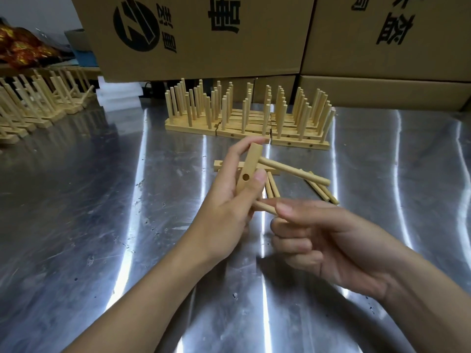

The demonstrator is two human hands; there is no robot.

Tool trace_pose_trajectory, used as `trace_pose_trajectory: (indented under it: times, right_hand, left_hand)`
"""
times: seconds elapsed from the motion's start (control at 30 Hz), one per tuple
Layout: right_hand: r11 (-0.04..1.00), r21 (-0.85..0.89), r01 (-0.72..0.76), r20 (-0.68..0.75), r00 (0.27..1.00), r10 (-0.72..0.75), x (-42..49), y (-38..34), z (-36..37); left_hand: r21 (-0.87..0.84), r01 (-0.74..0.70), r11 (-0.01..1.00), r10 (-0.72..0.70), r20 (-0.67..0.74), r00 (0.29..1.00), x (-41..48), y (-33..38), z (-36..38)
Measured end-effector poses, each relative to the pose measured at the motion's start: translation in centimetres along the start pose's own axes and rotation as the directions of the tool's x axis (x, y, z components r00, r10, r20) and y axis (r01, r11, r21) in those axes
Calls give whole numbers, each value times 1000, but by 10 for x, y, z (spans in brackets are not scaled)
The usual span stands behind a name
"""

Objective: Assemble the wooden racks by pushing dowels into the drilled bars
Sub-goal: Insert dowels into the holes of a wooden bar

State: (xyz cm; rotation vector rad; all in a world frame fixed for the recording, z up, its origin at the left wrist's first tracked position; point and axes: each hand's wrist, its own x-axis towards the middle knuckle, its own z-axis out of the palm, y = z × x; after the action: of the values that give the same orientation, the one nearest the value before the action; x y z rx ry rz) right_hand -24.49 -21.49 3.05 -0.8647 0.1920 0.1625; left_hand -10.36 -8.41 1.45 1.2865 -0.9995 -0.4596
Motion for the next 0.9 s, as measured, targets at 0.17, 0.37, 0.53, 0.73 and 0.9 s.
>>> trace_pose_trajectory:
  times: [0.17,0.37,0.53,0.73,0.9]
  right_hand:
    - [976,-154,156,-135,975,-177,0,-8,-11]
    - [277,-960,51,-201,564,-801,11,-1,-48]
    - [-185,-968,-169,31,652,-758,23,15,-59]
    - [-366,-906,-213,63,787,-613,31,19,-51]
    - [-415,-887,-202,98,797,-596,31,19,-50]
  left_hand:
    - [-202,82,976,-119,-183,976,10,-3,-23]
    - [-691,57,720,-386,-331,861,20,-4,-62]
    - [-794,36,606,-495,-341,799,22,-6,-65]
    - [-803,55,594,-525,-335,783,27,-11,-63]
    - [-800,56,597,-527,-339,779,27,-14,-62]
